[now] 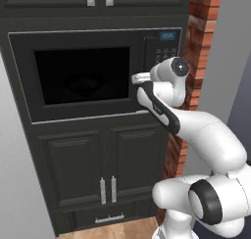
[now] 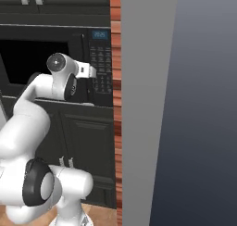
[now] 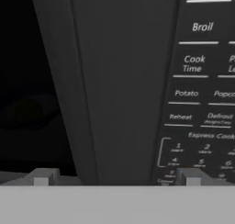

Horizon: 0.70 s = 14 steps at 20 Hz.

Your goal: The microwave is finished heating the shrimp and lemon. Take the bowl containing the food and place it on the dining counter.

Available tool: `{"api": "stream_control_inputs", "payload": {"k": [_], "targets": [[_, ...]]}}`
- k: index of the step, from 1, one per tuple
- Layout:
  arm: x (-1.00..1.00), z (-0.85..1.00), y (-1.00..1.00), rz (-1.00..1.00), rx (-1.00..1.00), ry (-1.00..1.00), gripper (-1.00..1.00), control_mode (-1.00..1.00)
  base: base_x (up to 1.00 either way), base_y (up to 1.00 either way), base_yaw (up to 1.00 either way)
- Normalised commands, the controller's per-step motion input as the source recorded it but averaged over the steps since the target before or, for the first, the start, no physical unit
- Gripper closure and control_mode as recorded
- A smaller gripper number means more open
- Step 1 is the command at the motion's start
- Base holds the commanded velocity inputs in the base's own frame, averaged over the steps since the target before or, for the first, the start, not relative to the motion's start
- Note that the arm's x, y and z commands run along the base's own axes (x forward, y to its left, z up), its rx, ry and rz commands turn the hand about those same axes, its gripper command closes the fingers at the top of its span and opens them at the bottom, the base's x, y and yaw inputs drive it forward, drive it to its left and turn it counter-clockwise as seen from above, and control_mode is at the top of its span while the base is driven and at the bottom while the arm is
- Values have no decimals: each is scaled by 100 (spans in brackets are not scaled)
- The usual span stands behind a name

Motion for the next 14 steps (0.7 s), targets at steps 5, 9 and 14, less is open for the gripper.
{"api": "stream_control_inputs", "payload": {"k": [5, 9, 14], "targets": [[48, -12, 0, 0, 0, -8, -100, -100, 0, 0, 0], [57, -5, 0, 0, 0, -2, -100, -100, 0, 0, 0], [56, -6, 0, 0, 0, 0, -100, -100, 0, 0, 0]]}}
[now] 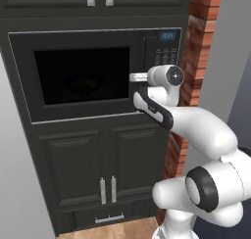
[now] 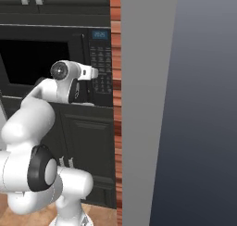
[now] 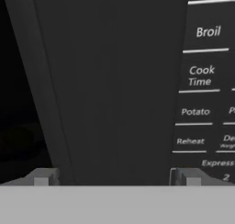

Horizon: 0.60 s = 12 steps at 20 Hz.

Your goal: The microwave is finished heating the shrimp and lemon. Take the bowl containing the food and place it on the dining counter.

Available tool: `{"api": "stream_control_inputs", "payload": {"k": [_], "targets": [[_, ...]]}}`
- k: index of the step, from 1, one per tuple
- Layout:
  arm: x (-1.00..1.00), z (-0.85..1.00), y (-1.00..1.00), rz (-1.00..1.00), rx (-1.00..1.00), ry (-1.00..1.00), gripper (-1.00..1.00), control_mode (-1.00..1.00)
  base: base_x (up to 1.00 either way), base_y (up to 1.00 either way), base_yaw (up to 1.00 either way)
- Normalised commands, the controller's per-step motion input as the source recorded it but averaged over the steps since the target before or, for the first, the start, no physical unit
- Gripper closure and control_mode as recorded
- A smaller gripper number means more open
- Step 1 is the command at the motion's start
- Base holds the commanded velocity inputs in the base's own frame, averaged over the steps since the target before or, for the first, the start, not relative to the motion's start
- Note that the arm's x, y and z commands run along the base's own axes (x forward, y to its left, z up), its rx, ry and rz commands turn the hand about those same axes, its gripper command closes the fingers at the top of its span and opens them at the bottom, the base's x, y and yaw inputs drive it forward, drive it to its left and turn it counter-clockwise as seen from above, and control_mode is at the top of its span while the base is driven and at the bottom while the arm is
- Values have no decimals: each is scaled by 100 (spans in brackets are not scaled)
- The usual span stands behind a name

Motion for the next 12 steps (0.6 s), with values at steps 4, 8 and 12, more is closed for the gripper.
{"api": "stream_control_inputs", "payload": {"k": [4, 8, 12], "targets": [[33, -1, 0, 0, 0, 0, 100, -100, 0, 0, 0], [0, 0, 0, 0, 0, 0, 100, -100, 0, 0, 0], [0, 0, 0, 0, 0, 0, 100, -100, 0, 0, 0]]}}
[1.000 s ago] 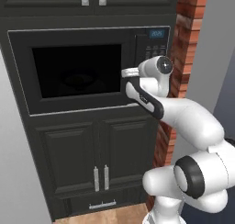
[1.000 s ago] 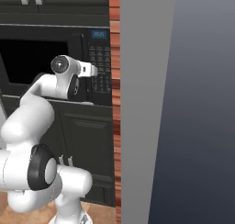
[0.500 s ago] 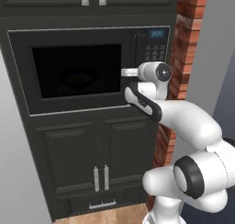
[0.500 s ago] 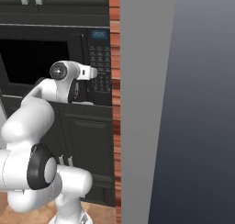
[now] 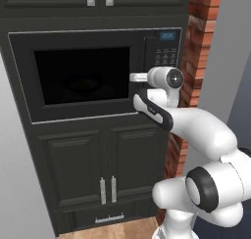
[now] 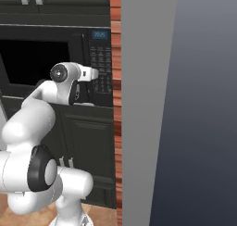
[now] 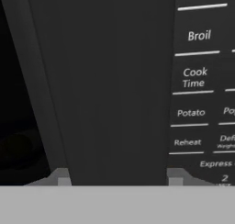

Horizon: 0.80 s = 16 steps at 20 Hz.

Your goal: The microwave is finished heating the shrimp and lemon. Take the bowl containing the food and place it on the dining counter.

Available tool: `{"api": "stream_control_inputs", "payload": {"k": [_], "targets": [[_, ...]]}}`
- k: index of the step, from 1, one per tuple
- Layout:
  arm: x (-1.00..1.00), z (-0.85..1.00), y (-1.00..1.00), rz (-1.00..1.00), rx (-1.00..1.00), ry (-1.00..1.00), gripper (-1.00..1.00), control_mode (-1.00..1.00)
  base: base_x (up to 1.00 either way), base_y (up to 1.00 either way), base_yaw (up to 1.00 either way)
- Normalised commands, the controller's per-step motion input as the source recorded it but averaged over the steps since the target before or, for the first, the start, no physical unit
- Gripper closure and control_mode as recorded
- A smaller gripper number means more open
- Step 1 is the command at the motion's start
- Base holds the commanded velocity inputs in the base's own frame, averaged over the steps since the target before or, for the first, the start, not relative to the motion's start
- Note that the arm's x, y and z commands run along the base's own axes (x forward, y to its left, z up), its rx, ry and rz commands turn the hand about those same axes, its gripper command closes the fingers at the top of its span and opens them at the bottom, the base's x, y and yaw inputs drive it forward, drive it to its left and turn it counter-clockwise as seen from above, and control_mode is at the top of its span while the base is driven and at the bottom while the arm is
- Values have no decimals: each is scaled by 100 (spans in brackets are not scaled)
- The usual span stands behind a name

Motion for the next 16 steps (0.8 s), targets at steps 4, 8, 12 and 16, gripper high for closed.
{"api": "stream_control_inputs", "payload": {"k": [4, 8, 12, 16], "targets": [[-1, 0, 0, 0, 0, 0, 100, -100, 0, 0, 0], [-26, 0, 0, 0, 0, 0, 100, -100, 0, 0, 0], [-64, 5, 0, 0, 0, 0, 100, -100, 0, 0, 0], [-99, 22, 0, 0, 0, 0, 100, -100, 0, 0, 0]]}}
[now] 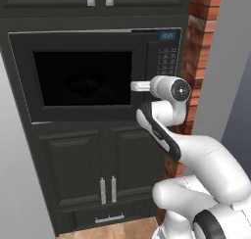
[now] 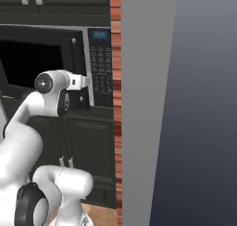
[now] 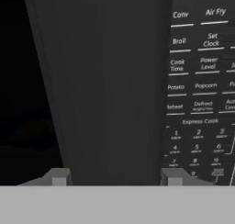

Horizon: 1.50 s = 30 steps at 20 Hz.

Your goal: The microwave is finished heating the shrimp and lemon. Take the bowl containing the food and place it on the dining counter.

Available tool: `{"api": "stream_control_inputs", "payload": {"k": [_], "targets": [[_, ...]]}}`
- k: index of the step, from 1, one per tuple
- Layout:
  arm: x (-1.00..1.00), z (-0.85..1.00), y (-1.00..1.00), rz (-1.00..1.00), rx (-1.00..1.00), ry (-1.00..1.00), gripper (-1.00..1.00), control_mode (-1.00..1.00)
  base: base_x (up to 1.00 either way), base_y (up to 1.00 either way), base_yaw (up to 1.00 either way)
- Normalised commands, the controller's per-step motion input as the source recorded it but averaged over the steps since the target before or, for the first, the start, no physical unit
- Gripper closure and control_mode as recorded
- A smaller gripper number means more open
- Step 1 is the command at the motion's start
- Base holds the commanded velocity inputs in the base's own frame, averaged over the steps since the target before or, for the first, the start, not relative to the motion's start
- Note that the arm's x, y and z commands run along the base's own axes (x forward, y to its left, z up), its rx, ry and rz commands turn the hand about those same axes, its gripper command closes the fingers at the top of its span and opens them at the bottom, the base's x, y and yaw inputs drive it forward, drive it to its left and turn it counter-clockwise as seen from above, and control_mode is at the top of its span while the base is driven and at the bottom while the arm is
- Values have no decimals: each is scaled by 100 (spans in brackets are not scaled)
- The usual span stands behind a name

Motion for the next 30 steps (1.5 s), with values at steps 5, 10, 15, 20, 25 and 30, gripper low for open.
{"api": "stream_control_inputs", "payload": {"k": [5, 10, 15, 20, 25, 30], "targets": [[-100, 37, 0, 0, 0, 0, 100, -100, 0, 0, 0], [-100, 50, 11, -1, 0, 0, 100, -100, 0, 0, 0], [-100, 50, 23, -3, 0, 0, 100, -100, 0, 0, 0], [-100, 49, 32, -4, 0, 0, -100, -100, 0, 0, 0], [-100, 27, 16, 0, 0, -6, -100, -100, 0, 0, 0], [-100, 0, 0, 5, 0, -14, -100, -100, 0, 0, 0]]}}
